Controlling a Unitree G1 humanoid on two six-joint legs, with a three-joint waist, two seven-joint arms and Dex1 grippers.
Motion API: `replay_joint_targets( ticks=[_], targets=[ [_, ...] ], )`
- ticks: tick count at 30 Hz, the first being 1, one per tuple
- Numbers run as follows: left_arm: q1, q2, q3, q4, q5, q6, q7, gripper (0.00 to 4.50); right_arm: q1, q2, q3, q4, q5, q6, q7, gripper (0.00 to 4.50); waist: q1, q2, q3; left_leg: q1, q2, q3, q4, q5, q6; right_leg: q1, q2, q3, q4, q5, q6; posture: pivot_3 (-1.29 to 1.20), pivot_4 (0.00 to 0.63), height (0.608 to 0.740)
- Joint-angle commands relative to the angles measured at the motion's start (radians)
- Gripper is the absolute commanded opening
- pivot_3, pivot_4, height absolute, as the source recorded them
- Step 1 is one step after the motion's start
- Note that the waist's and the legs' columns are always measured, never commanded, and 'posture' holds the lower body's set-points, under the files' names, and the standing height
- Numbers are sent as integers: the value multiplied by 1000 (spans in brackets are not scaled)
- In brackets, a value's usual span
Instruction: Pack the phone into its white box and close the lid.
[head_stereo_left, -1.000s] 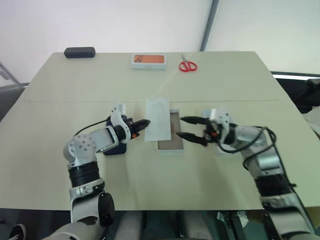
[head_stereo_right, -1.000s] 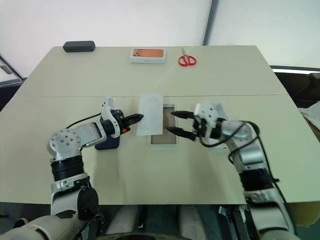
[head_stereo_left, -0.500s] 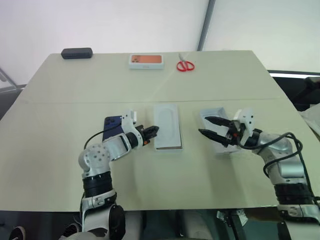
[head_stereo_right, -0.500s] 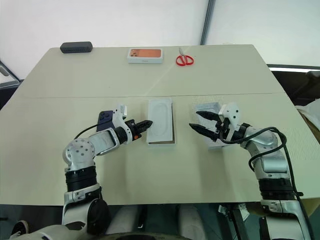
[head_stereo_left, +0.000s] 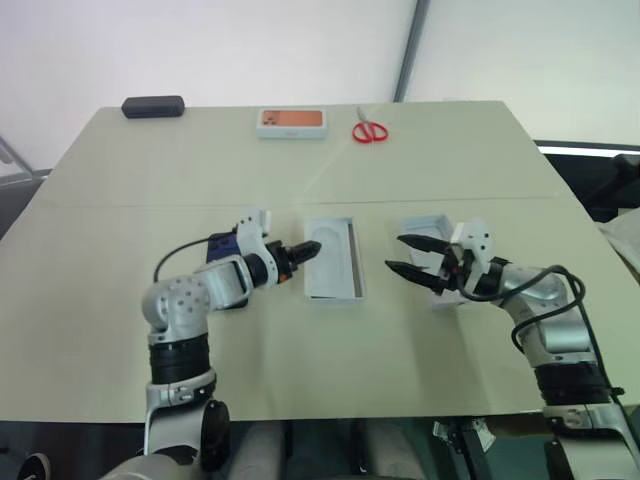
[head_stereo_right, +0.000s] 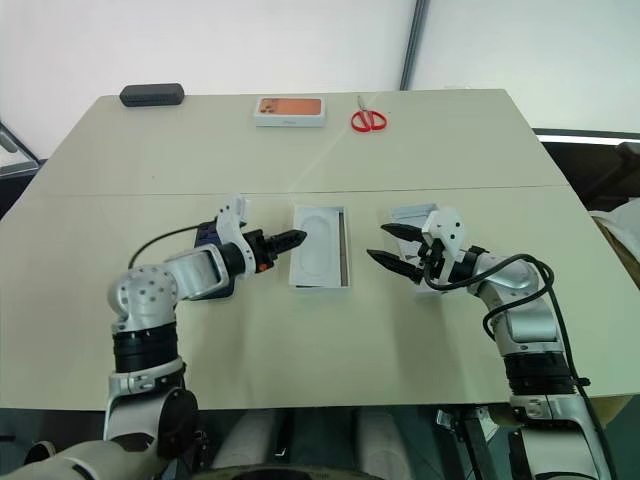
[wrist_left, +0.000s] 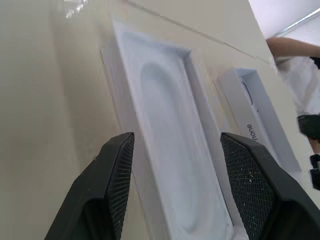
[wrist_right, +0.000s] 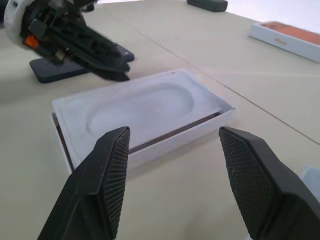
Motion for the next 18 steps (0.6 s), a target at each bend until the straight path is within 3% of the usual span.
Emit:
replay_joint_targets(
  ticks=[1, 6, 8, 11, 15, 18],
  targets=[
    [-25, 21, -25, -37, -29, 3, -51, 2904, -37, 16, -4, -14, 8, -17, -9, 2989, 1, 0, 0, 0, 0, 0, 0, 0, 0, 0, -1, 0, 0, 0, 0, 0, 150, 740],
    [12, 69, -60, -65, -15, -43, -115, 2904, -67, 56, 26, -50, -4, -8, -42, 2989, -1, 0, 0, 0, 0, 0, -1, 0, 0, 0, -1, 0, -1, 0, 0, 0, 150, 740],
    [59, 138, -123, -128, 65, -187, -194, 2904, -81, 84, 46, -75, -8, 2, -69, 2989, -6, 1, 0, 0, 0, 0, -1, 0, 0, -1, -1, 0, -1, 0, 0, 0, 150, 740],
    [157, 255, -160, -171, 158, -405, -343, 2954, -97, 140, 92, -76, -60, -3, -141, 2140, -8, 2, 1, 0, 1, 2, -4, 4, -7, -2, 0, 2, -1, 0, 0, 0, 150, 740],
    [236, 375, -150, -133, 201, -546, -496, 2954, -115, 193, 171, -13, -181, -67, -217, 65, -1, 3, 2, 0, 1, 1, -8, 4, -7, -4, 0, 2, -1, 0, -2, 0, 150, 740],
    [275, 421, -121, -121, 226, -661, -564, 2954, -137, 222, 216, 23, -244, -69, -258, 65, 4, 3, 2, -1, 1, 1, -10, 4, -6, -5, -1, 2, -1, 0, -2, 0, 150, 740]
  ],
)
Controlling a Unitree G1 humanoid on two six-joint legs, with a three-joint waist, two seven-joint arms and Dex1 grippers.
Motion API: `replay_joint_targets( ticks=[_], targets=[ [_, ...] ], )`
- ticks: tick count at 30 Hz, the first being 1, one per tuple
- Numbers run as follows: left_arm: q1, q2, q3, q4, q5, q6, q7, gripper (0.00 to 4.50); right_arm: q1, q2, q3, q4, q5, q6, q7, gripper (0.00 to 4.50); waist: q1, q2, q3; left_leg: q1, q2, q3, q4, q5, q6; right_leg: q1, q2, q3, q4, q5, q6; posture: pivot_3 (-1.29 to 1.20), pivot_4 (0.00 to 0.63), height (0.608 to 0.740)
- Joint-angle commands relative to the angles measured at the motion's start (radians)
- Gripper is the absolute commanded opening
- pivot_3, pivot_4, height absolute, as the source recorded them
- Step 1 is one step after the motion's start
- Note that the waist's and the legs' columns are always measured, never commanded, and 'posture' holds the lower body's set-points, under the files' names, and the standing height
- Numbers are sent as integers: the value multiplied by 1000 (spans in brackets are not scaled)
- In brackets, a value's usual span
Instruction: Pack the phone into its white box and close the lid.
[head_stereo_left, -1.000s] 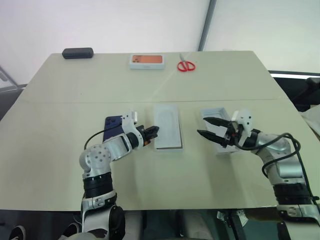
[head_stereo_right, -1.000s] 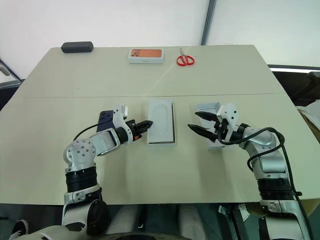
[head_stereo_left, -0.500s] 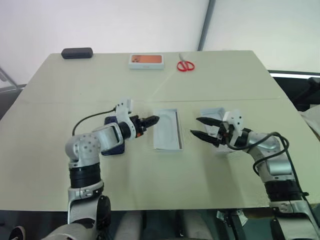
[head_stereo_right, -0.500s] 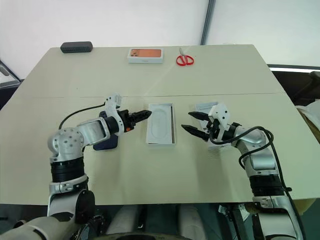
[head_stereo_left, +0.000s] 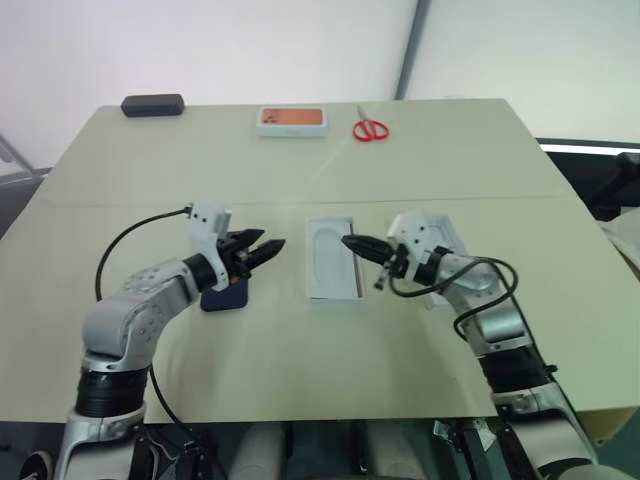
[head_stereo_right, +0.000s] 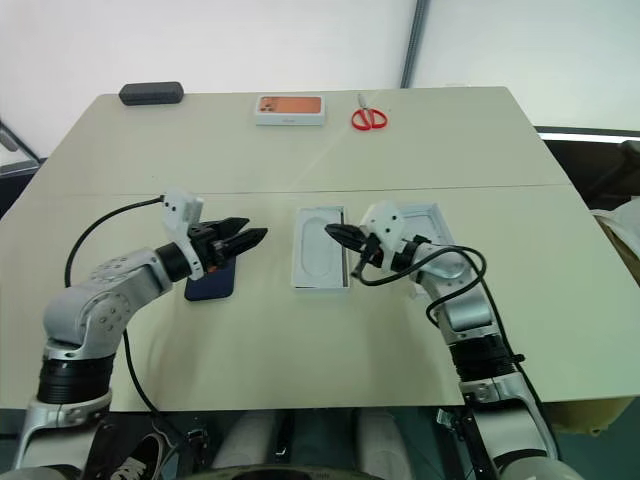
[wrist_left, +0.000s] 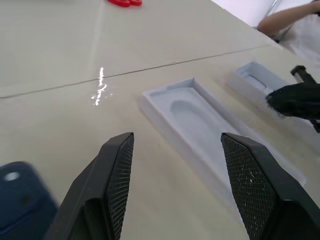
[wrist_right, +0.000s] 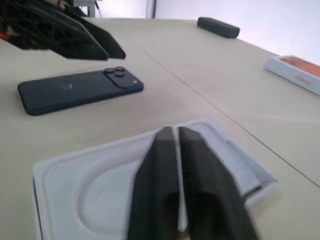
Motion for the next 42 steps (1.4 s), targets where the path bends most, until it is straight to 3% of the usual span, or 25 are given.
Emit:
replay_joint_targets(
  ticks=[1, 5, 14, 31, 37, 42],
  targets=[
    [10, 28, 59, -3, -11, -98, -81, 2954, -37, 24, 43, 19, -69, -29, -44, 65, 2, 0, 0, 0, 0, 0, 0, 0, 0, 0, -1, 0, 0, 0, 0, 0, 150, 740],
    [40, 64, 100, 16, -27, -111, -126, 2954, -75, 43, 102, 60, -150, -16, -86, 65, -6, 0, 0, -1, -1, 1, -3, 0, 1, -2, -3, 0, -1, 0, 0, 0, 150, 740],
    [63, 31, 104, -3, -39, -106, -89, 2954, -68, -78, 174, 103, -261, -64, -5, 65, -3, 0, 0, -1, 0, 1, -5, 0, 1, -3, -3, 0, -1, 0, 0, 0, 150, 740],
    [39, 12, 105, 16, -41, -86, -59, 2954, -108, -11, 108, -19, -165, 53, -12, 65, -7, -1, 0, -1, 0, 1, -5, 1, 2, -4, -1, 0, 1, 0, -1, 0, 150, 740],
    [15, 43, 150, 49, -101, 34, -30, 2954, -115, -20, 109, 12, -187, 44, -28, 65, -8, -1, 0, -1, 1, 1, -5, 1, 2, -5, 0, 0, 1, 0, -1, 0, 150, 740],
    [-39, 91, 357, 197, -317, 273, 26, 2954, -162, 49, 89, -45, -108, 134, -24, 65, -19, -1, 0, -1, 2, 1, -5, 1, 2, -6, 0, 0, 3, 0, -1, 0, 150, 740]
  ],
)
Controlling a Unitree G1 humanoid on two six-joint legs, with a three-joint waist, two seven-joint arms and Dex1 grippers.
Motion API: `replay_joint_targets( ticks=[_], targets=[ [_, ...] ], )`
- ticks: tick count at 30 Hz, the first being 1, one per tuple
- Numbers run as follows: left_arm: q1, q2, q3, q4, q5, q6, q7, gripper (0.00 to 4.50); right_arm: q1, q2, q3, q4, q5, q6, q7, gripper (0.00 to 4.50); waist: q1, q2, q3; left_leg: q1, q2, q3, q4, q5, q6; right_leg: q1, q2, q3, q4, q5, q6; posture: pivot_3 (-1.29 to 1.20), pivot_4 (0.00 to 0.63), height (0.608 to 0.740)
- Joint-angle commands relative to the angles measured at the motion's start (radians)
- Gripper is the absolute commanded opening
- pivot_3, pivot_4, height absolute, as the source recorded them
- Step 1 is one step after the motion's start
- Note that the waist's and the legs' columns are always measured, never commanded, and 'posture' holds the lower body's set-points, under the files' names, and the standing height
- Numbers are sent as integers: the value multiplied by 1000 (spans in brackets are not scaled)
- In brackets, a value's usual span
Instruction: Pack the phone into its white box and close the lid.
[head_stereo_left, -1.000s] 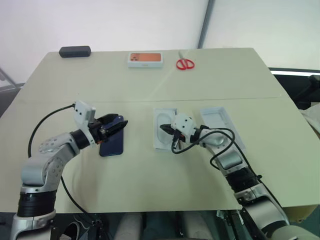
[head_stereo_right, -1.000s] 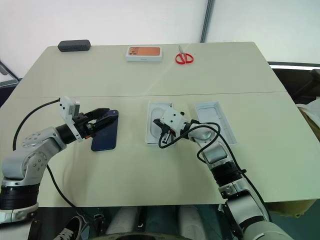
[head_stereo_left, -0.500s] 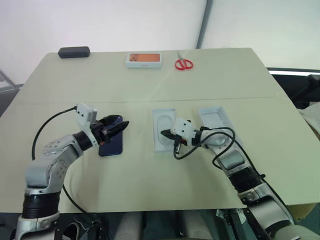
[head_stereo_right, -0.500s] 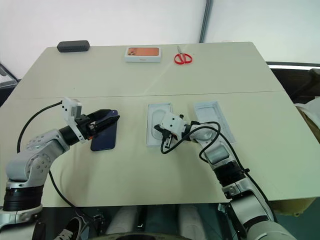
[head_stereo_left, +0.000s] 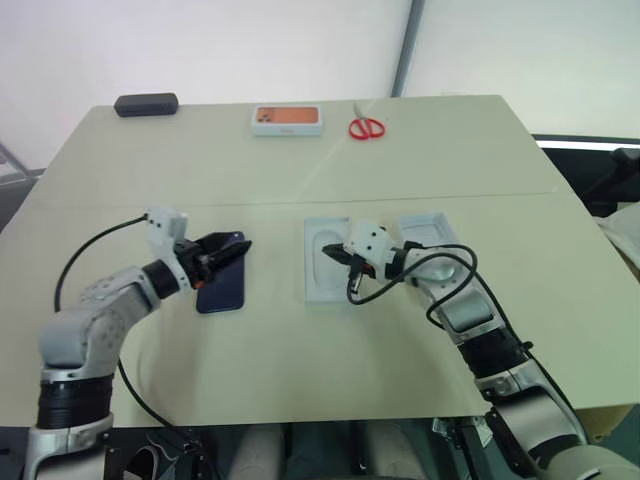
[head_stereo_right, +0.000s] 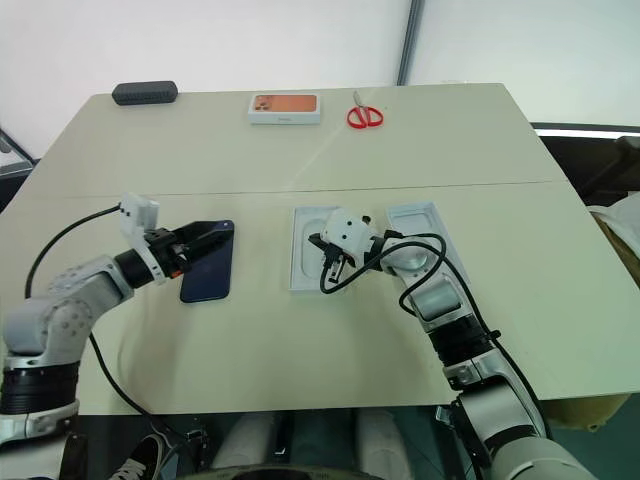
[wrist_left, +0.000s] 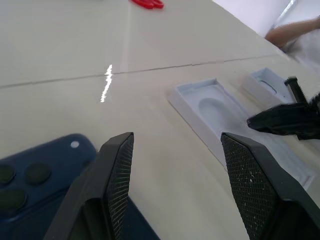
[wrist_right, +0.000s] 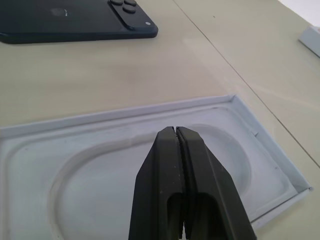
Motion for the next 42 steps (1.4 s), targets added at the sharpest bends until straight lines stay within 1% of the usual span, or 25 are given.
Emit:
replay_joint_targets(
  ticks=[1, 3, 5, 7, 8, 10, 12, 16, 19, 21, 26, 32, 35, 39, 42],
  targets=[
    [-30, 65, 151, 88, -130, 140, 17, 2954, -70, 68, -16, -67, 53, 56, -19, 65, -13, 0, 0, 0, 0, 0, 0, 0, 0, -1, 0, 0, 1, 0, 0, 0, 150, 740],
    [-19, 102, 164, 119, -122, 168, 19, 2954, -99, 108, 13, -51, 22, 68, -50, 65, -21, 0, 0, 0, 1, 0, 0, 0, -1, -2, 1, 1, 2, 0, 0, 0, 150, 740],
    [-1, 147, 139, 165, -60, 147, 9, 2954, -134, 156, 67, -20, -38, 62, -92, 65, -21, 0, 0, 0, 0, 0, 0, 1, -1, -2, 1, 1, 2, 0, -1, 0, 150, 740],
    [3, 171, 124, 204, -37, 141, -9, 2954, -157, 189, 94, 7, -55, 74, -101, 65, -21, 0, 0, 0, 0, 0, -1, 1, -2, -3, 1, 1, 2, 0, -1, 0, 150, 740],
    [-7, 180, 119, 235, -39, 174, -3, 2954, -179, 204, 135, 39, -85, 67, -93, 65, -20, 0, 0, 0, 0, 0, -1, 1, -2, -4, 1, 1, 2, 1, -1, 0, 150, 740],
    [-18, 181, 116, 268, -44, 219, 8, 2954, -214, 234, 185, 95, -121, 70, -84, 65, -18, 0, 0, 0, 0, 0, -1, 1, -2, -4, 1, 1, 2, 1, -1, 0, 150, 740],
    [-16, 174, 116, 273, -44, 233, 8, 2954, -241, 255, 208, 134, -132, 80, -76, 65, -16, -1, 0, 0, -1, -1, -1, 1, -2, -5, 0, 1, 2, 1, -1, 0, 150, 740],
    [19, 179, 70, 308, -11, 271, -3, 2954, -312, 340, 232, 249, -150, 97, -89, 65, -21, -1, 0, 0, -1, 0, 0, 2, -3, -5, -2, 1, 2, 1, -2, 0, 150, 740],
    [21, 150, 59, 315, -3, 263, 3, 2954, -312, 368, 261, 292, -173, 97, -84, 65, -20, -1, 0, 0, 0, -1, -1, 2, -3, -7, -1, 1, 2, 1, -2, 0, 150, 740],
    [23, 137, 24, 318, 36, 220, 5, 2954, -309, 376, 282, 320, -197, 97, -87, 65, -18, -1, 0, 0, 0, -1, -2, 2, -4, -7, -1, 1, 2, 1, -2, 0, 150, 740],
    [6, 80, -12, 311, 47, 224, 13, 2954, -307, 370, 325, 354, -251, 78, -83, 65, -12, 0, -1, 1, -2, -2, -1, 4, -2, -5, -4, -1, 3, 3, -4, 0, 150, 740],
    [-1, 7, -33, 293, 78, 229, 38, 2954, -325, 381, 324, 410, -286, 69, -103, 65, -11, 2, -3, 3, -3, -3, -1, 7, -2, -3, -4, -2, 5, 4, -4, 0, 150, 740],
    [-4, -31, -35, 278, 89, 237, 58, 2954, -328, 368, 328, 432, -308, 46, -113, 65, -7, 4, -5, 4, -4, -4, -1, 8, -2, -3, -5, -2, 5, 4, -4, 0, 150, 740],
    [-10, -64, -46, 267, 87, 291, 78, 2954, -323, 368, 316, 437, -305, 39, -103, 65, -6, 4, -5, 4, -5, -4, -1, 9, -1, -2, -5, -2, 5, 5, -4, 0, 150, 740],
    [-19, -113, -45, 264, 77, 330, 108, 2954, -325, 368, 314, 454, -313, 27, -111, 65, -1, 5, -7, 4, -6, -4, -1, 9, 0, -1, -5, -2, 5, 5, -3, 0, 150, 740]
  ],
)
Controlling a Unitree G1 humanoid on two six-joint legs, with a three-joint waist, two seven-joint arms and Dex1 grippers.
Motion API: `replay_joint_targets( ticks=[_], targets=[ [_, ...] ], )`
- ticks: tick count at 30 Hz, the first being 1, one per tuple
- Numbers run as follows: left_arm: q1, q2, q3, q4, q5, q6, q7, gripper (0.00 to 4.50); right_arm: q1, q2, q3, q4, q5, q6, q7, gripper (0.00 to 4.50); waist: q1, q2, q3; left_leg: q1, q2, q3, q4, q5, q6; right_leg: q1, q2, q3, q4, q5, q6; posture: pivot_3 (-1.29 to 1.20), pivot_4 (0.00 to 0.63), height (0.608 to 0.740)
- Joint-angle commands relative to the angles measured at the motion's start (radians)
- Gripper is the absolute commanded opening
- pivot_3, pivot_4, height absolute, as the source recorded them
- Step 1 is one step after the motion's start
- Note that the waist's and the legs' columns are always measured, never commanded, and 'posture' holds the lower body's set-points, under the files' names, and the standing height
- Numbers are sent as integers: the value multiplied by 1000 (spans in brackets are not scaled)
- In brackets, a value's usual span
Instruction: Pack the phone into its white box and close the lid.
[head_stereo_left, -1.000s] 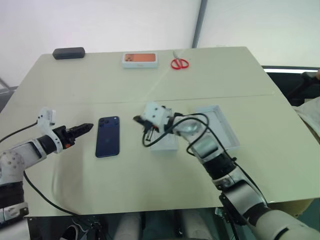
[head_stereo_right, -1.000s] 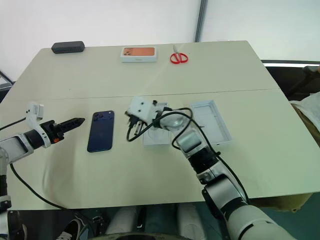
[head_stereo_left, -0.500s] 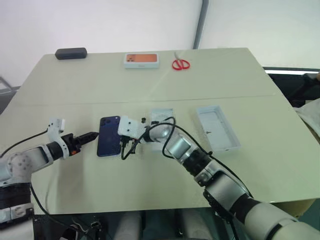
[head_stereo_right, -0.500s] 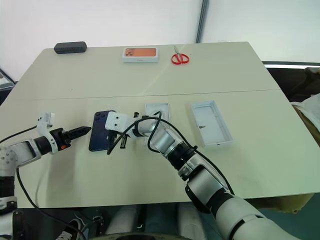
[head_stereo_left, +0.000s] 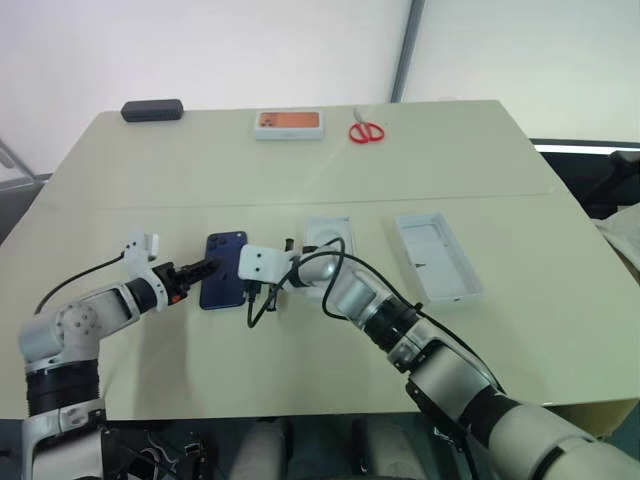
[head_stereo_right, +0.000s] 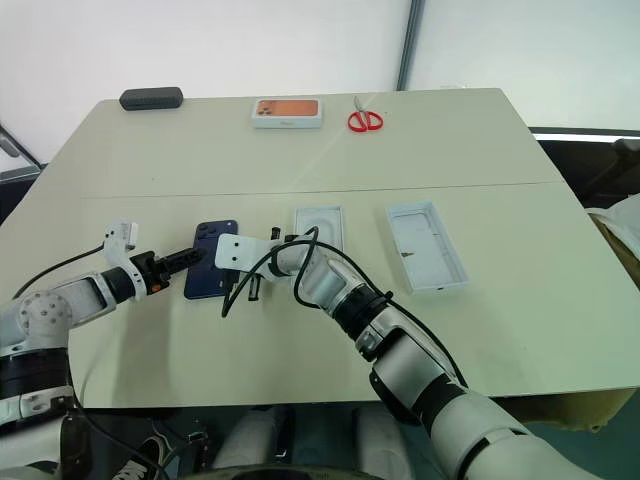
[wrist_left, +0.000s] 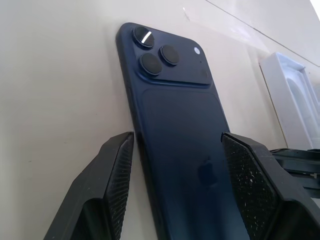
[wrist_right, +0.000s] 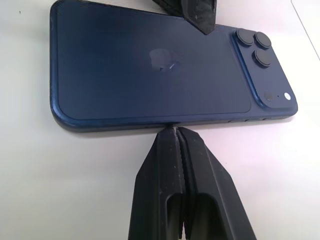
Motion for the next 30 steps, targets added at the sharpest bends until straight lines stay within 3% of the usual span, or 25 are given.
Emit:
replay_joint_targets(
  ticks=[1, 6, 16, 19, 21, 30],
  targets=[
    [35, -84, -112, 12, -4, 103, 22, 2954, -15, 3, -4, 27, -21, -18, -18, 65, 8, 2, -2, 0, 0, 0, 0, 0, 0, 1, 0, 0, 0, 0, 0, 0, 150, 740],
    [12, -151, -72, -21, -36, 159, 67, 2954, -15, -4, -13, 32, -30, -26, -20, 65, 18, 3, -2, 16, -1, 0, -2, 0, 0, 17, -1, -1, -5, 0, 0, 0, 150, 740],
    [-18, -125, 3, 17, -37, 158, 78, 2954, -7, -18, -22, 30, -26, -32, -21, 65, 17, 3, -2, 16, -1, -2, -2, 0, 1, 17, -1, -1, -5, 0, 0, 0, 150, 740],
    [-12, -123, 17, 19, -38, 150, 84, 2046, 1, -16, -30, 5, -10, -15, -5, 0, 14, 2, -2, 15, -1, -2, -2, 0, 1, 17, -1, -1, -5, 0, 0, 0, 150, 740],
    [-7, -118, 15, 16, -38, 149, 85, 1156, -2, -14, -35, -15, -5, -5, -1, 0, 16, 2, -2, 14, -1, -2, -2, 0, 1, 16, -1, -1, -5, 0, 0, 0, 150, 740],
    [5, -124, 35, 15, -69, 164, 93, 1156, -2, -24, -39, -29, -4, 1, 1, 0, 13, 1, -2, 14, -1, -2, -4, 0, 1, 15, -1, -1, -6, 0, 0, 0, 150, 740]
  ],
)
